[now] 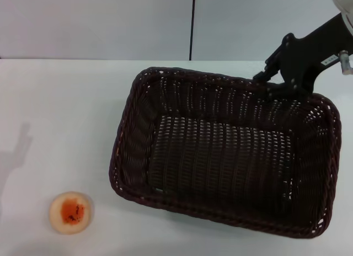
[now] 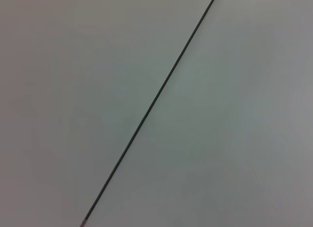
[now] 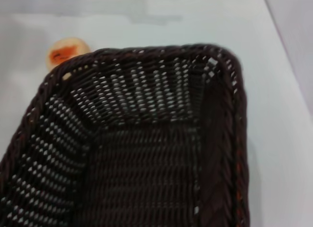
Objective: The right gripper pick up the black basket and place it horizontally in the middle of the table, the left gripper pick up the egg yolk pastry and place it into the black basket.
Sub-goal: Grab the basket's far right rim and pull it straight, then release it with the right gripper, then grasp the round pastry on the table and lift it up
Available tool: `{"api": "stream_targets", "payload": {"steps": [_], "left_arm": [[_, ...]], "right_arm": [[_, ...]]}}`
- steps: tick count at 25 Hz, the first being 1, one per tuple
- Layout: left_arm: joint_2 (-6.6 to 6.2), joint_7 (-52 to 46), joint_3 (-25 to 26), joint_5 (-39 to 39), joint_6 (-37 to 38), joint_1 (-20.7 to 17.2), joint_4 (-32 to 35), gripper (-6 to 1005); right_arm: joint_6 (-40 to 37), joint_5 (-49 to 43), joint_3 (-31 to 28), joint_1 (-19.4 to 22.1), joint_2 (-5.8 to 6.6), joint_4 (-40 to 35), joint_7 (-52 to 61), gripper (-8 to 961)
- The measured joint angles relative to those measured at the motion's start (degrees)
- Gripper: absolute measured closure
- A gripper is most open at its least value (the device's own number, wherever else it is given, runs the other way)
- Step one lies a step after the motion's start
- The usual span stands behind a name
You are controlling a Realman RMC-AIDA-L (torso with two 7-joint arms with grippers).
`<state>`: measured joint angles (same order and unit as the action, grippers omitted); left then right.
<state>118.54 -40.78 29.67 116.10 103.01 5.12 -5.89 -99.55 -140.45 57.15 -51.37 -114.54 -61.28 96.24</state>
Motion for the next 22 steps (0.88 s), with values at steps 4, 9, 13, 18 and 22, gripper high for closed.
{"api": "stream_targets", "payload": {"steps": [4,9,13,18,22], "left_arm": [[0.02,0.0,-0.77,0.0,0.0,-0.09,0.0,187],[0.02,-0.02,-1.07,0.0,0.17,-0.28,-0.01,187],[-0.02,-0.05,-2.51,0.01,0.7,-0.52,0.06,187],[-0.63,-2.01,-8.74,0.02,3.77,0.08,4.91,187],[-0.83,-10.53,-15.52,0.03,6.39,1.47,16.43,187]], "right_arm": [[2.84,1.74,-1.32,0.08,0.0,0.5,-1.31,683],[6.53,6.55,-3.28,0.56,0.02,1.84,-3.19,681],[9.56,12.92,-7.18,3.13,0.01,2.24,-4.83,680],[14.8,30.99,-13.57,12.24,-0.58,3.79,-6.74,679],[15.89,44.39,-15.18,21.54,-1.87,6.01,-11.26,678]]}}
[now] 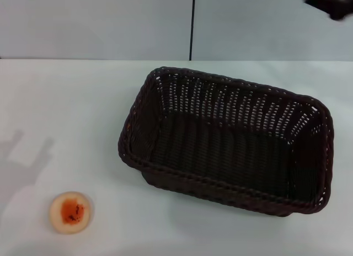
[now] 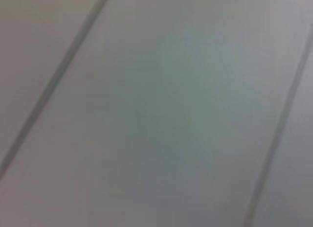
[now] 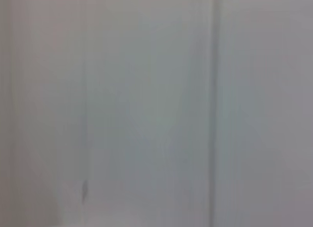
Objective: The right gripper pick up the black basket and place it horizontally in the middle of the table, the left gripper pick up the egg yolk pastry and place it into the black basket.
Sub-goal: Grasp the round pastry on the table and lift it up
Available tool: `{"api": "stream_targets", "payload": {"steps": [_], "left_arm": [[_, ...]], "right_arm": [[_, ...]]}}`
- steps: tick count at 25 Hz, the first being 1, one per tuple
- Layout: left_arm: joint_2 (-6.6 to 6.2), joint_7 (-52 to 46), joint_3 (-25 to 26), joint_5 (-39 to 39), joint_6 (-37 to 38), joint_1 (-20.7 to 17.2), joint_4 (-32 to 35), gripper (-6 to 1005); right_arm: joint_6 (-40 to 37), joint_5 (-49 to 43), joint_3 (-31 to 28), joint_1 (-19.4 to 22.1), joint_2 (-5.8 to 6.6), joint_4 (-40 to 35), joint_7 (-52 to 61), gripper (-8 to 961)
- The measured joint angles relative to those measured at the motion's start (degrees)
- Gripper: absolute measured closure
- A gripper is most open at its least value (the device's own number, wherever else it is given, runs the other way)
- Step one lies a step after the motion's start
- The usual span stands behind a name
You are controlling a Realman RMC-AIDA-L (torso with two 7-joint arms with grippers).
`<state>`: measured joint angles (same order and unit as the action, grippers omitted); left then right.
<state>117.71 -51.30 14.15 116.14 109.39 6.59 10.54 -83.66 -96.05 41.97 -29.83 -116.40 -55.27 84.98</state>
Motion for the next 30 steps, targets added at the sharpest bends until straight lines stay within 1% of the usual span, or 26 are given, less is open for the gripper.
{"api": "stream_targets", "payload": {"steps": [1,2,3,4,5,6,7,8,10,11,12,13,14,16,17,18,22,30], "left_arm": [[0.0,0.0,0.0,0.0,0.0,0.0,0.0,187],[-0.12,-1.35,-2.55,-0.02,0.05,0.2,2.08,187],[-0.37,-3.81,-10.61,-0.01,-0.14,0.49,6.45,187],[-0.4,-4.16,-11.82,0.01,-0.29,0.51,6.96,187],[-0.45,-4.73,-14.52,0.01,-0.57,0.55,8.15,187],[-0.44,-5.5,-19.66,0.03,-1.4,0.49,10.28,187],[-0.32,-5.73,-22.56,0.01,-1.95,0.31,11.42,187],[-0.32,-5.73,-22.56,0.01,-1.95,0.31,11.42,187],[-0.23,-5.76,-24.85,0.03,-2.39,0.06,12.17,187],[-0.23,-5.76,-24.85,0.03,-2.39,0.06,12.17,187],[-0.23,-5.79,-26.21,0.18,-2.82,-0.11,12.63,187],[-0.23,-5.8,-26.64,0.46,-3.06,-0.19,12.8,188],[-0.28,-5.81,-26.77,1.03,-3.47,-0.37,12.96,192],[-0.35,-5.82,-26.78,1.77,-4.18,-0.6,13.01,200],[-0.38,-5.81,-26.86,2.3,-4.92,-0.73,13.04,204],[-0.39,-5.77,-26.92,2.83,-5.67,-0.82,13.05,207],[-0.21,-5.33,-26.72,5.54,-9.13,-1.29,13.1,223],[-0.12,-5.22,-27.08,6.38,-11.6,-1.61,13.15,254]], "right_arm": [[-0.07,3.44,-0.13,2.48,-0.49,0.92,-2.28,678],[0.15,8.93,-0.63,6.12,-1.36,2.92,-5.98,678],[0.15,8.93,-0.63,6.12,-1.36,2.92,-5.98,643],[0.51,12.83,-2.3,8.65,-2.09,5.75,-8.67,609],[0.51,12.83,-2.3,8.65,-2.09,5.75,-8.67,574],[0.6,14.81,-3.7,9.68,-2.34,7.99,-10.18,540],[0.59,18.7,-6.52,10.71,-2.33,13.08,-13.14,505],[0.59,18.7,-6.52,10.71,-2.33,13.08,-13.14,488],[0.55,21.92,-9.82,11.44,-2.18,18.18,-16.4,454],[0.53,22.74,-11.61,11.79,-2.13,19.98,-17.89,437],[0.59,23.07,-14.95,12.73,-2.1,21.59,-19.74,420],[0.59,23.07,-14.95,12.73,-2.1,21.59,-19.74,403],[0.72,23.13,-16.52,13.28,-2.11,22.01,-20.4,386],[0.92,23.3,-19.21,14.21,-2.13,22.67,-20.94,386],[0.96,23.4,-22.48,14.75,-2.1,23.81,-21.16,386],[0.96,23.4,-22.48,14.75,-2.1,23.81,-21.16,386],[0.98,23.47,-27.72,14.83,-1.86,26.45,-22.67,386],[1.5,23.51,-28.45,14.38,-1.84,28.65,-24.78,385]]}}
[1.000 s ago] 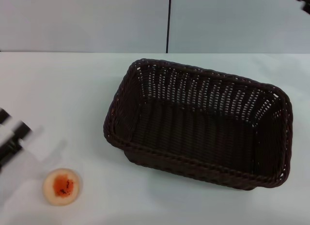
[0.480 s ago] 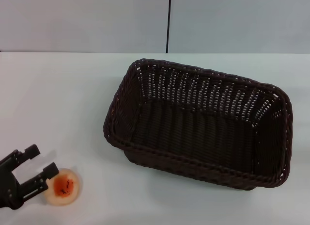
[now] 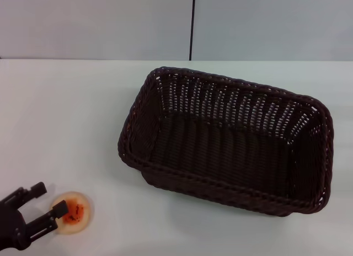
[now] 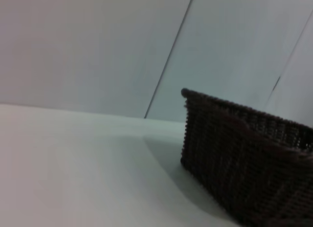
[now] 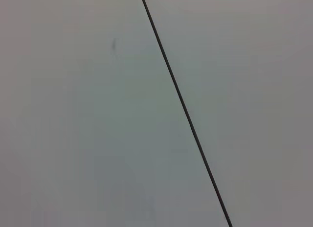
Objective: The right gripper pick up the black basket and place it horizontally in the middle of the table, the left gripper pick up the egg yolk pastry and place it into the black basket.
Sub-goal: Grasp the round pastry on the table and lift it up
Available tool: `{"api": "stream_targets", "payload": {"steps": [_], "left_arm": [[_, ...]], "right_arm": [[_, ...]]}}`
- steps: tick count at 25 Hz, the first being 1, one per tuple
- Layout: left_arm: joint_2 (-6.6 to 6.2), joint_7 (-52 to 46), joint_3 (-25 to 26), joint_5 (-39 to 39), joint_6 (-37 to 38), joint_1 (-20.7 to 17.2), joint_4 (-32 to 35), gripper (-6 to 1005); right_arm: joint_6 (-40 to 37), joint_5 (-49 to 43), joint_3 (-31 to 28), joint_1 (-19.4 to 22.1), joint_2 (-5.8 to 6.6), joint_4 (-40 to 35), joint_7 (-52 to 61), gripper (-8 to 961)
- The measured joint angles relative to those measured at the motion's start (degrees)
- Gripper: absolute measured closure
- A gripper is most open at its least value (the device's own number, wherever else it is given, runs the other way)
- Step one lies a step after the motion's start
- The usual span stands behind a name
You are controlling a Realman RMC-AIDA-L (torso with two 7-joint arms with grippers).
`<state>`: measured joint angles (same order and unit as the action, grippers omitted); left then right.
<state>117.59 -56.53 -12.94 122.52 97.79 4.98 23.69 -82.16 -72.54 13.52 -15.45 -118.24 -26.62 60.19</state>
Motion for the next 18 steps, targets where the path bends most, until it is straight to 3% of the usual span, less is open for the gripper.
{"api": "stream_targets", "payload": {"steps": [11,13,18], "left_arm": [[0.09,0.1,-0.29,2.64,-1.11,0.48,0.04,297],[0.09,0.5,-0.42,2.76,-0.9,0.53,0.02,526],[0.1,1.59,-0.28,2.81,-0.51,0.51,-0.31,709]], "right_arm": [[0.89,0.04,-0.11,-0.16,-0.04,0.62,-0.28,385],[0.89,0.04,-0.13,-0.15,-0.05,0.66,-0.29,385],[0.89,0.04,-0.16,0.0,-0.06,0.69,-0.31,385]]}}
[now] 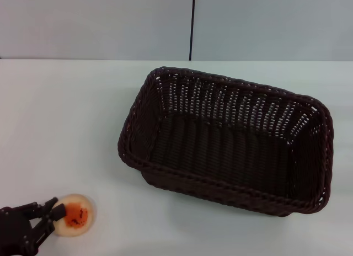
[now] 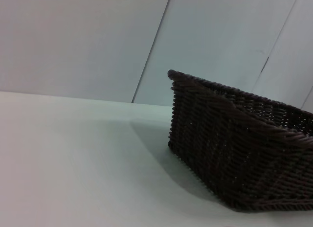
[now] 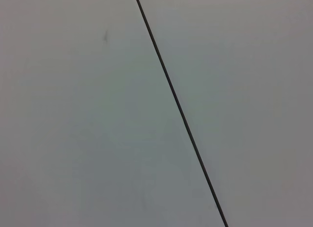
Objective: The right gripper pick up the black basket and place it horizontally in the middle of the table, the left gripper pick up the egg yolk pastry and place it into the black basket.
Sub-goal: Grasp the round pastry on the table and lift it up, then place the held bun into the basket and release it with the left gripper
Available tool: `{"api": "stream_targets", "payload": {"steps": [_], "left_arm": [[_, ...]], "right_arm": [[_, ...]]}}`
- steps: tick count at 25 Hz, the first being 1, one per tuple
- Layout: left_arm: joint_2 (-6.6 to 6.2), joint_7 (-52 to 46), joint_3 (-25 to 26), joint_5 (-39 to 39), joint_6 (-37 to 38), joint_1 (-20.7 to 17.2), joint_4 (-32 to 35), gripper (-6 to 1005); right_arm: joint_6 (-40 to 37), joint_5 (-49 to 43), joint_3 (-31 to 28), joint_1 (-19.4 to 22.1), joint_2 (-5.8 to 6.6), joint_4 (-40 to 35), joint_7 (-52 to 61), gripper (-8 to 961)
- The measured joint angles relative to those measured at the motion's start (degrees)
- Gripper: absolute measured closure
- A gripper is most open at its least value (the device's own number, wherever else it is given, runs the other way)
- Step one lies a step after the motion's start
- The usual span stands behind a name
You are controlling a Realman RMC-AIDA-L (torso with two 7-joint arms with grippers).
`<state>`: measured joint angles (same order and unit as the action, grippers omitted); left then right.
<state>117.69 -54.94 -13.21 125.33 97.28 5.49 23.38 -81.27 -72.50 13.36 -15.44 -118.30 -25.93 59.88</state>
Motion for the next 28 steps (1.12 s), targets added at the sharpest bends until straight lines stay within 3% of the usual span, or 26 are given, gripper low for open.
{"api": "stream_targets", "payload": {"steps": [8,13,14,19,20,26,28], "left_arm": [[0.0,-0.08,0.74,-0.63,2.46,0.24,-0.15,916],[0.02,-0.59,8.02,-2.53,11.44,2.07,-1.44,937],[0.02,-0.42,10.94,-4.07,13.75,3.68,-4.87,941],[0.25,1.57,12.36,-6.09,14.2,8.14,-11.22,953],[0.33,2.8,12.16,-5.8,13.42,10.88,-13.43,952],[0.6,3.68,8.86,-4.86,10.18,16.74,-15.82,945],[0.78,2.74,5.61,-4.78,6.22,19.52,-16.66,921]], "right_arm": [[0.0,0.0,0.0,0.06,0.0,0.11,-0.03,385],[0.05,0.0,-0.01,0.07,0.0,0.63,-0.03,385],[0.05,-0.01,0.0,0.03,0.0,1.01,-0.03,385],[0.07,-0.18,0.0,-0.28,0.0,2.44,-0.08,385],[0.07,-0.24,0.03,-0.36,0.0,2.85,-0.29,385],[0.06,-0.35,0.39,-0.51,0.0,3.65,-0.87,385],[0.07,-0.42,0.51,-0.45,0.0,3.68,-0.88,385]]}}
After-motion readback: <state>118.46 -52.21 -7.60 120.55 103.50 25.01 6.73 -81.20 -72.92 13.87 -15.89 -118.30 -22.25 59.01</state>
